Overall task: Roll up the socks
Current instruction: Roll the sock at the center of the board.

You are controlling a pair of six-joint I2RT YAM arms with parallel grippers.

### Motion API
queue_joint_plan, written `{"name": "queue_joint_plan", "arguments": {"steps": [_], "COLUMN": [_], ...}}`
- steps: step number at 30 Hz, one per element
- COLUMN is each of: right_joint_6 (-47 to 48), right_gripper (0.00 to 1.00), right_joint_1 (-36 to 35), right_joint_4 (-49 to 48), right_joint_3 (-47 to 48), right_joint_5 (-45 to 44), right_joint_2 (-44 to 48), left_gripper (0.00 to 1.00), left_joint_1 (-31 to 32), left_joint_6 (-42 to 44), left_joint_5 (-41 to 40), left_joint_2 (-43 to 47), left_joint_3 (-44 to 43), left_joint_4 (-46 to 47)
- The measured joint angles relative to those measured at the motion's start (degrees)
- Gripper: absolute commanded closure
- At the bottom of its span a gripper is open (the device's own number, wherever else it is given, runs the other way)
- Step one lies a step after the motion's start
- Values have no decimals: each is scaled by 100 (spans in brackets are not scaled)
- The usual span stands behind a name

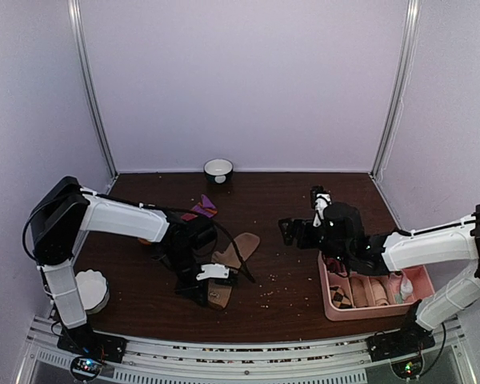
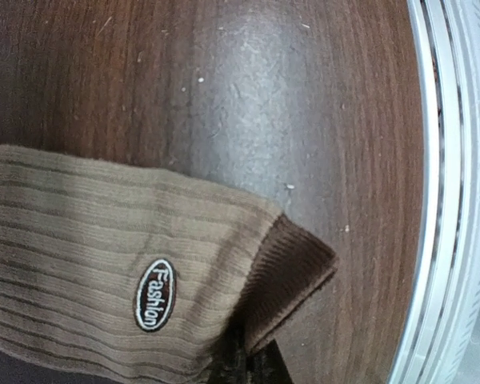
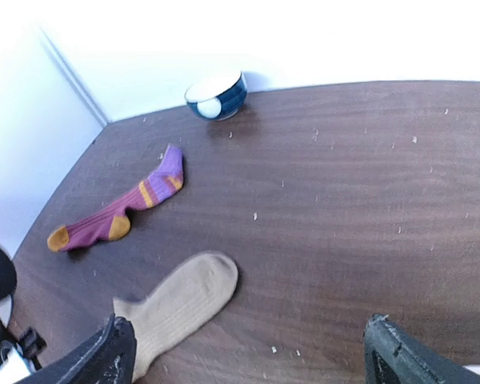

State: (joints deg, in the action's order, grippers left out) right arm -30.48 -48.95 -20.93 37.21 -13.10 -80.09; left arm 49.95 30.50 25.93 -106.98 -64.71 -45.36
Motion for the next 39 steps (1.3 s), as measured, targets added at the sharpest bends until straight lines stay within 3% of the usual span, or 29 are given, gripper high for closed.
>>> {"name": "queue_joint_plan", "arguments": {"steps": [5, 12, 16, 21, 31, 39], "right_joint_6": [234, 944, 1134, 1547, 2260, 2253], "right_gripper": [13, 15, 27, 40, 53, 69], "right_joint_1": [-227, -2076, -2599, -2817, -2879, -2876], "right_joint_4": [-774, -1519, -2170, -2817, -2579, -2284], "right_joint_3": [-964, -994, -815, -483, 772, 833], "right_joint_5": [603, 859, 898, 898, 811, 837], "right_joint_2": [7, -595, -1497, -2315, -2879, -3191], "left_gripper": [100, 100, 100, 100, 100, 100], "left_joint_1": [-184, -400, -455, -498, -544, -551], "left_joint_6": [35, 61, 76, 111, 116, 151], "left_joint_5": [291, 734, 883, 992, 1119, 1132], "left_joint_2": [-284, -745, -920, -1088, -1248, -1252], "left_joint_3": [-256, -699, -879, -1038, -1161, -1161], "left_joint_4": [-269, -739, -946, -1152, -1305, -1309]}}
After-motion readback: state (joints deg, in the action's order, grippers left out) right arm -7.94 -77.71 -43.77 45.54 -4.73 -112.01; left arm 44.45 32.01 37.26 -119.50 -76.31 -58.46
